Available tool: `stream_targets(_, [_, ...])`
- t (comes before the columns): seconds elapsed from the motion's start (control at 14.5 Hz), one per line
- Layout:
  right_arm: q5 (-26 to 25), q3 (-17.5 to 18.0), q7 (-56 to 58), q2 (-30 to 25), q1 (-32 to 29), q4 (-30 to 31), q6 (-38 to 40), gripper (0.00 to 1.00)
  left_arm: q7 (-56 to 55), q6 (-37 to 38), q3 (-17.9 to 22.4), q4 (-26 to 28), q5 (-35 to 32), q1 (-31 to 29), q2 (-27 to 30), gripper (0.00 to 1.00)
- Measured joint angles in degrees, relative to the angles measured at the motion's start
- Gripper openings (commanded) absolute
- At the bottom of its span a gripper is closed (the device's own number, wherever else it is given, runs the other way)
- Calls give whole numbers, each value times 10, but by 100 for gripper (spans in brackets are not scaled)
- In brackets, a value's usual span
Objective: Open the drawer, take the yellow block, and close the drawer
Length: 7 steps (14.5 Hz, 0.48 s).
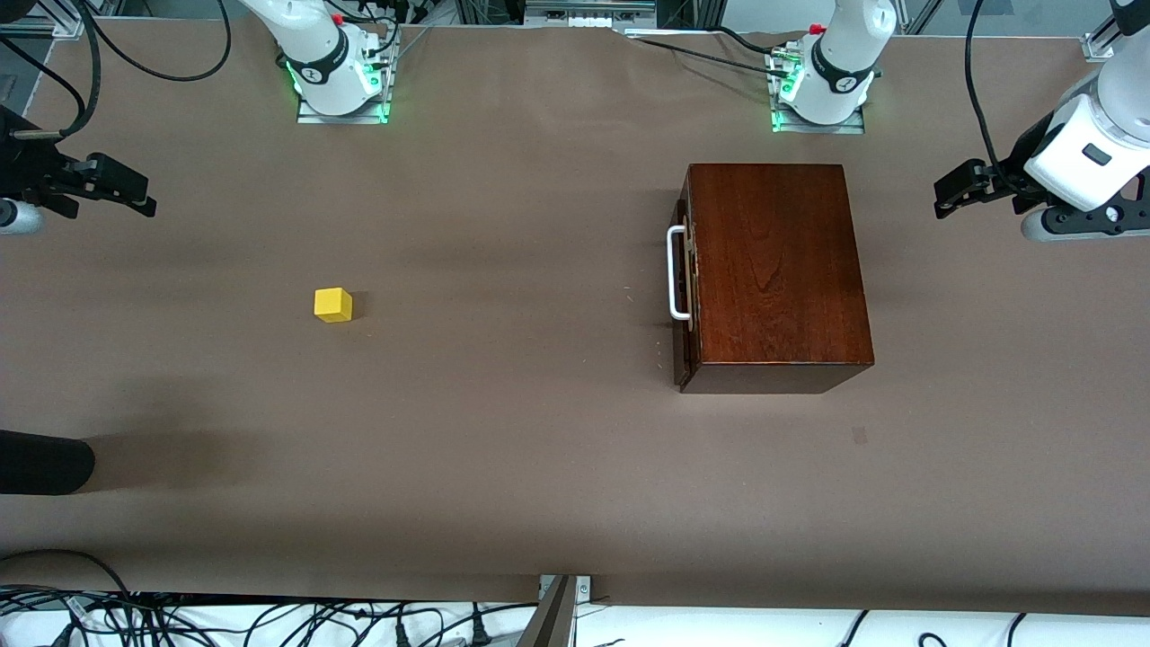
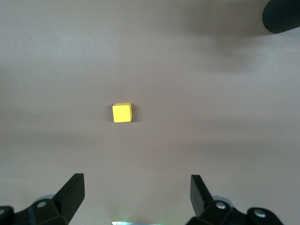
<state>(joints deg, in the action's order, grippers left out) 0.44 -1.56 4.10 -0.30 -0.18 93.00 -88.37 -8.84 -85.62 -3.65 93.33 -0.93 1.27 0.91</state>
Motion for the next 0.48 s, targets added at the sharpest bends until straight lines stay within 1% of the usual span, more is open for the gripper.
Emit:
stream_targets(0.28, [1, 4, -45, 0, 1, 0, 8, 100, 1, -5, -1, 0, 0, 0, 0, 100])
stream_targets(0.48, [1, 4, -40, 0, 2, 0, 13, 100, 1, -8, -1, 0, 0, 0, 1, 100])
